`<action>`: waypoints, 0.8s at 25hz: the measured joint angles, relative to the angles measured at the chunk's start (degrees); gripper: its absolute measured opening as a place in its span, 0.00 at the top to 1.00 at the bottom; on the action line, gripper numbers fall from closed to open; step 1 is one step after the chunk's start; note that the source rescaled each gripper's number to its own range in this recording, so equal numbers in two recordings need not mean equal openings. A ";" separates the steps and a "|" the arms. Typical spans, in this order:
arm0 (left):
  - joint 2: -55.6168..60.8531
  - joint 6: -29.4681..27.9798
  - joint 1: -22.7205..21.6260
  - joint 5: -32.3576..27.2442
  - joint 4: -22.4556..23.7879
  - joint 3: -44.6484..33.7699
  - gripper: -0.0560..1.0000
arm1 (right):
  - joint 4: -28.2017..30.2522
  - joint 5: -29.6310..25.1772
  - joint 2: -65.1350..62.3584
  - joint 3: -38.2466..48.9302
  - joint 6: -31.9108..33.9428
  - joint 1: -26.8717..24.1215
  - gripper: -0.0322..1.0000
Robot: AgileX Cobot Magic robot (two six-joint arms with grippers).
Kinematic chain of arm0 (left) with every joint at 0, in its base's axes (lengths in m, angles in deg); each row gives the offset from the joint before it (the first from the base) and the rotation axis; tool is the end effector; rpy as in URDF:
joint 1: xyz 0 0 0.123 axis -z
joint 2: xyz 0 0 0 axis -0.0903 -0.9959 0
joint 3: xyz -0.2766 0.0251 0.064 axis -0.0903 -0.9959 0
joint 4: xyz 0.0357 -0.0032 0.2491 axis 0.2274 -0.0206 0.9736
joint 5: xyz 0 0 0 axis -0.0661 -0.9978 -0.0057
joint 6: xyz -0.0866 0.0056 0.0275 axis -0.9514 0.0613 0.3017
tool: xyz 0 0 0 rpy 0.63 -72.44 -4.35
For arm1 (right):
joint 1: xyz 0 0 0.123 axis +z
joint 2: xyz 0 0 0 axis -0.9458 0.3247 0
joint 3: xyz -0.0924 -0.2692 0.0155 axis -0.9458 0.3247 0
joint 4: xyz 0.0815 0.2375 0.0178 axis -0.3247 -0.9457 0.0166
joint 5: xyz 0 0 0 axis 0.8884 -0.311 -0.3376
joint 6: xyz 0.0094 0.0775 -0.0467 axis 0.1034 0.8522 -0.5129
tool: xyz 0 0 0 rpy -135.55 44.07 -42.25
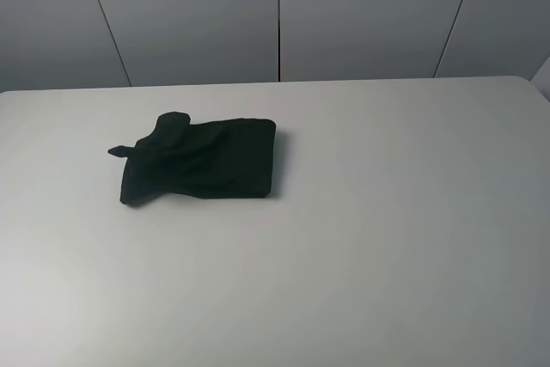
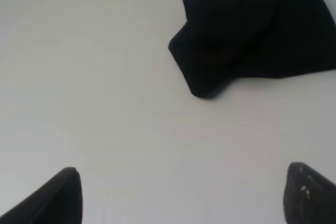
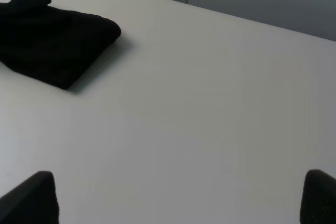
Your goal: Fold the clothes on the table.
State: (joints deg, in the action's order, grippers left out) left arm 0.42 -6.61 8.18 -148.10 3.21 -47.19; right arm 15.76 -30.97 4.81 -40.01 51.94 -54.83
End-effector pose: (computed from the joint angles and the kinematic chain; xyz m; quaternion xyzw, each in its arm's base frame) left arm 0.0059 0.0054 0.2808 0.0518 0.8742 -0.0430 0.4809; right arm -0.0090 0.0032 0.2780 -0.1760 0.8417 0.0750 0.5049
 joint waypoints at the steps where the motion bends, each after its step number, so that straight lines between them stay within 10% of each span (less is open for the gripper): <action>1: 0.00 0.00 -1.47 0.00 0.00 0.00 0.01 | 0.00 0.00 0.00 0.00 0.00 -0.82 0.00; 8: 4.43 -0.11 -9.41 0.10 0.00 0.00 0.01 | 0.13 0.00 0.00 0.00 0.27 -11.78 0.00; 20: 4.78 3.24 -10.96 0.10 -2.81 -0.12 0.01 | 1.37 0.12 -0.22 0.00 1.39 -14.66 0.00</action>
State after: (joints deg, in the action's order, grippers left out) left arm 5.19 -3.37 -2.78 -148.00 0.40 -47.31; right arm 17.13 -30.85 4.59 -40.01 53.33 -69.49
